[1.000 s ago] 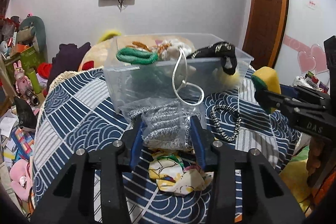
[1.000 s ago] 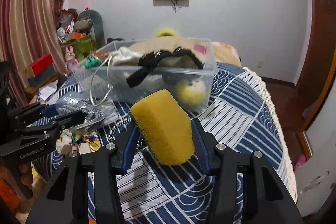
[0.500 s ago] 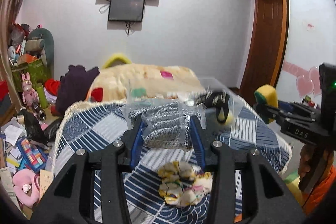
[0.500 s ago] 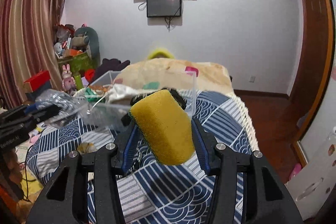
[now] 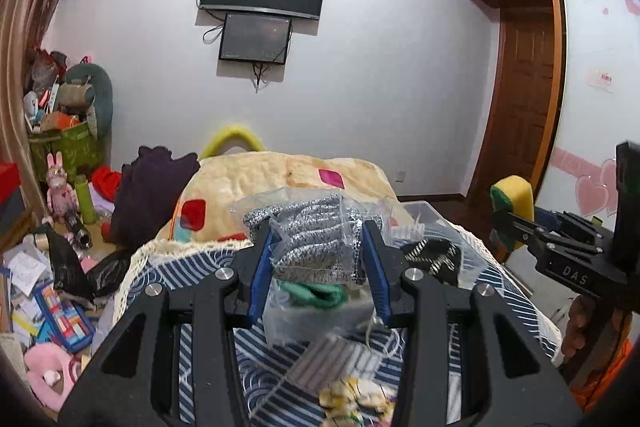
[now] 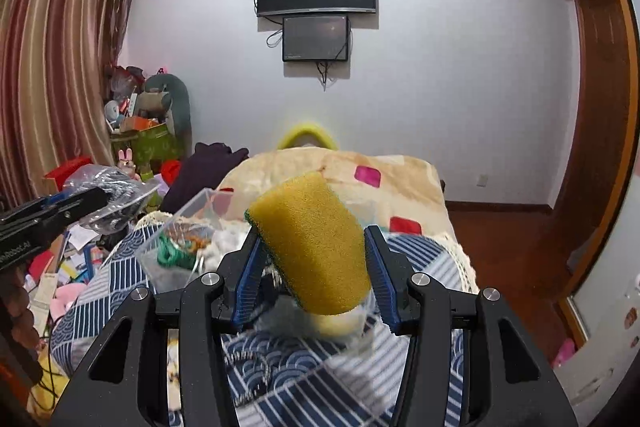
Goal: Organize soft objects
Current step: 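Carry the mesh bag with the left tool into the box while the right tool drops the sponge in, then grasp the floral scrunchie with the left tool while the right tool grasps the braided cord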
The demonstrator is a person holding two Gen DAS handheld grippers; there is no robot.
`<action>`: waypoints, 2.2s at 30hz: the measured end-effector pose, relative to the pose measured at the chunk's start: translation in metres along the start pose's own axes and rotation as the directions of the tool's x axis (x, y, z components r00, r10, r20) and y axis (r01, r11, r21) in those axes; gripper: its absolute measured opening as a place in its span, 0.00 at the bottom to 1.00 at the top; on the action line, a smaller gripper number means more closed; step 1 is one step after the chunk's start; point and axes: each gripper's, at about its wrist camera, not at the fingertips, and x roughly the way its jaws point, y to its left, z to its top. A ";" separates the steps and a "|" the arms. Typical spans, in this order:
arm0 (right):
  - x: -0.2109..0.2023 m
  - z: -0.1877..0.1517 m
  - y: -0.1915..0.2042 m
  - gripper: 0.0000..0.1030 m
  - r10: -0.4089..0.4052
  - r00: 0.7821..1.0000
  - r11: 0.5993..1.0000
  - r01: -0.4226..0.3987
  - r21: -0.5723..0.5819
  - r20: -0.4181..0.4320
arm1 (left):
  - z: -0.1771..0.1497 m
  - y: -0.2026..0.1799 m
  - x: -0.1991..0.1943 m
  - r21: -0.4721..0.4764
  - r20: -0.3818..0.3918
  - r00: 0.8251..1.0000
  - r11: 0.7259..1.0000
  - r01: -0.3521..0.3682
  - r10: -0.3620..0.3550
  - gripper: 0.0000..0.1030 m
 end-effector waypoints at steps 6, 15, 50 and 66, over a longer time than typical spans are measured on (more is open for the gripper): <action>0.021 0.010 0.006 0.45 0.021 1.000 1.000 -0.021 0.008 -0.009 | 0.001 -0.005 0.030 0.029 -0.034 0.999 1.000 -0.005 0.006 0.41; 0.061 0.004 0.019 0.45 0.047 0.993 0.999 -0.049 -0.020 -0.105 | -0.005 0.004 0.083 0.007 -0.159 0.987 1.000 -0.014 0.015 0.41; 0.020 0.010 0.007 0.70 0.109 0.991 0.994 -0.110 -0.005 -0.076 | -0.003 -0.014 0.017 0.054 -0.082 0.996 0.998 0.023 -0.019 0.82; 0.004 -0.036 0.012 0.71 0.113 0.984 0.992 -0.119 -0.035 -0.140 | -0.052 -0.006 -0.007 0.042 -0.173 0.985 0.999 0.017 -0.010 0.89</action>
